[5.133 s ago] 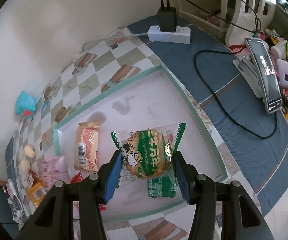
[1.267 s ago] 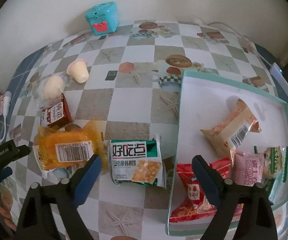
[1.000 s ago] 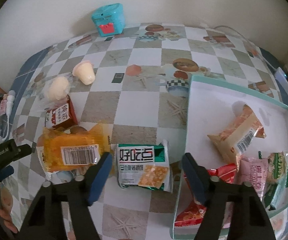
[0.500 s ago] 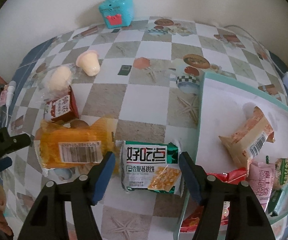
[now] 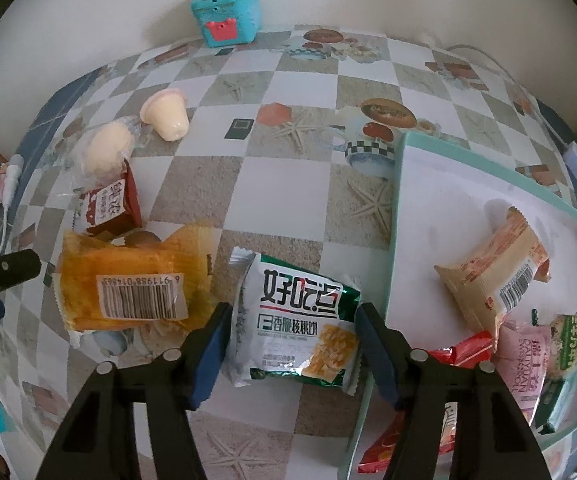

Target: Organize snacks

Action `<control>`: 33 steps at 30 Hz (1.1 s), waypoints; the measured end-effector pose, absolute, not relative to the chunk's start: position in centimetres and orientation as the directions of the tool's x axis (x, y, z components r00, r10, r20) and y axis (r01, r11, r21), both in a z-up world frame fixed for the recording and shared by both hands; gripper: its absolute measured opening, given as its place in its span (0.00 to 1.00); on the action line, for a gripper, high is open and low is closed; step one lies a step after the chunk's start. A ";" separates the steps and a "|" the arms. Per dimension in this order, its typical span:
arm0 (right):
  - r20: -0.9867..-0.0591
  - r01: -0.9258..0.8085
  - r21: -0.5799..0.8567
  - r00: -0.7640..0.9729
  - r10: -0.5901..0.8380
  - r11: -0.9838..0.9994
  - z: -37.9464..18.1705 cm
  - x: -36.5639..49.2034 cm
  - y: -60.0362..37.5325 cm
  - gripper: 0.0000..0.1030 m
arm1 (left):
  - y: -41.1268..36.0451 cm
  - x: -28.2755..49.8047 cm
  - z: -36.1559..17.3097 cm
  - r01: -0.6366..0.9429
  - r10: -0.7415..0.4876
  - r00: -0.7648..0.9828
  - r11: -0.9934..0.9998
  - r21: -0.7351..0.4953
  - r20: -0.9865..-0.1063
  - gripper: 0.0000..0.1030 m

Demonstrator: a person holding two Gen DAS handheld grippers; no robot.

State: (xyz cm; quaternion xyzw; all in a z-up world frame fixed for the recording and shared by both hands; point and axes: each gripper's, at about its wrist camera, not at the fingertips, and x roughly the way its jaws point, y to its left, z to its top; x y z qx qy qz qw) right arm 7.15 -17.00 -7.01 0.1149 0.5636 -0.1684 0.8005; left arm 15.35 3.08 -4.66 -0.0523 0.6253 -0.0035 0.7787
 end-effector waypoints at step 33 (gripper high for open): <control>-0.927 0.439 0.153 0.373 -0.024 0.885 -5.8 5.8 -19.7 0.42 | -7.1 14.0 -8.1 0.170 -0.198 0.135 0.970 -0.174 -0.971 0.90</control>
